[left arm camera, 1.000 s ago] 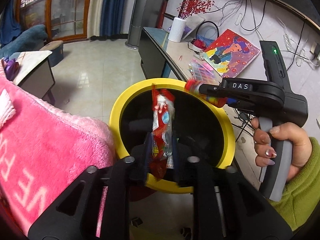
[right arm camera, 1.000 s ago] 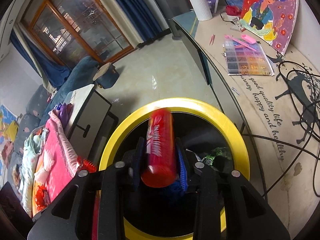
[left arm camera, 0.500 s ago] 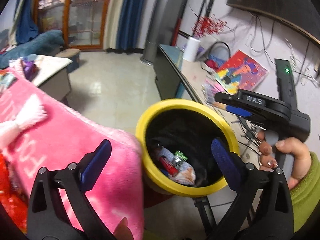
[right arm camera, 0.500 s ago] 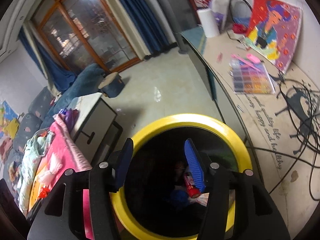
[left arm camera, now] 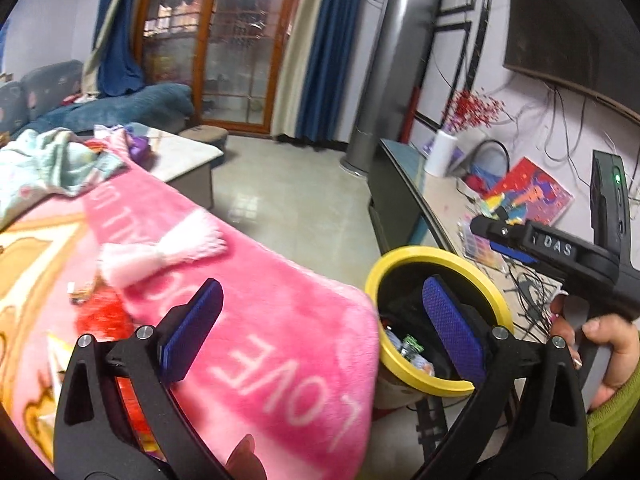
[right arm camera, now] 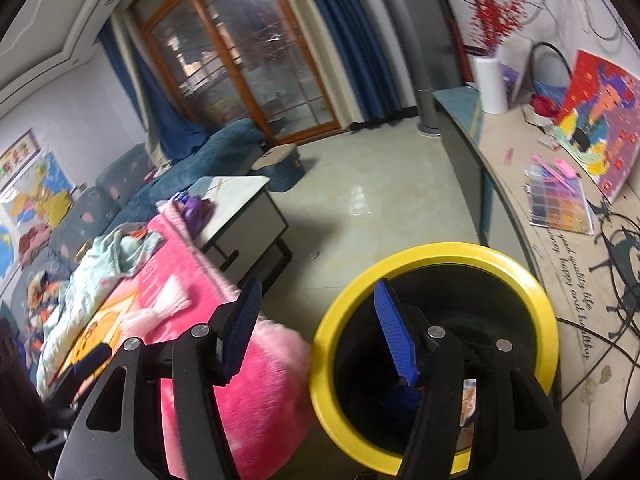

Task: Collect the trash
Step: 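Grasp the white mesh net with the right tool while the left tool grasps the yellow snack bag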

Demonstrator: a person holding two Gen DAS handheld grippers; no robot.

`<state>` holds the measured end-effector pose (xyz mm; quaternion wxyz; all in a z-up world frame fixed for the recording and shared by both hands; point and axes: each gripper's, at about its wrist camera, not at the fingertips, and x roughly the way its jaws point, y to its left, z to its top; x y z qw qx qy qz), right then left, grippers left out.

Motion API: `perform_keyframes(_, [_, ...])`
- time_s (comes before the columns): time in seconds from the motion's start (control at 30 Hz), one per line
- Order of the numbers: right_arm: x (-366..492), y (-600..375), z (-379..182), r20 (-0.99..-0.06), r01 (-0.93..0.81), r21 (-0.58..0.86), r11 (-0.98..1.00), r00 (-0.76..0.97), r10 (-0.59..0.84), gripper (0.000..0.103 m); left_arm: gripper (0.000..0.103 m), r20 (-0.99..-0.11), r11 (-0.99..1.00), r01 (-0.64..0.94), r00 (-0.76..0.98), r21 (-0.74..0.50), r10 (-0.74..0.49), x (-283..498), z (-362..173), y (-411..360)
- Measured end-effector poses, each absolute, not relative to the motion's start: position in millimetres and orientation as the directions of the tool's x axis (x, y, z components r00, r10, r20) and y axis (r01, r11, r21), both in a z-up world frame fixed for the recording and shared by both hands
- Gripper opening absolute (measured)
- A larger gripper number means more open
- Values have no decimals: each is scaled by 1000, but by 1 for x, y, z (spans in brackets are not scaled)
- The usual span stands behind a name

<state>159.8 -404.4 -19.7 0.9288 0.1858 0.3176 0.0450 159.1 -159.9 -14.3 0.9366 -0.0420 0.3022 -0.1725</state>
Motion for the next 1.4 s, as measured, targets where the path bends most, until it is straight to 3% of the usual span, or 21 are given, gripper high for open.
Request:
perform_keyframes(0.33, [151,-353,-5,-541,-88,326,941,800,262,57,92,-504,960,214,818,-181,-278,146,-1,-118])
perform_keyframes(0.77, [162,-280,1,-563,-227,272,935,750,346,57,92,-476,978,94,862,-184,-172,130,4,-57])
perform_keyframes(1.4, [211,-160,-15,-635,-402,199,894,642,430,57,92,-537,975,-64,842,-211,-61,110,-16,32])
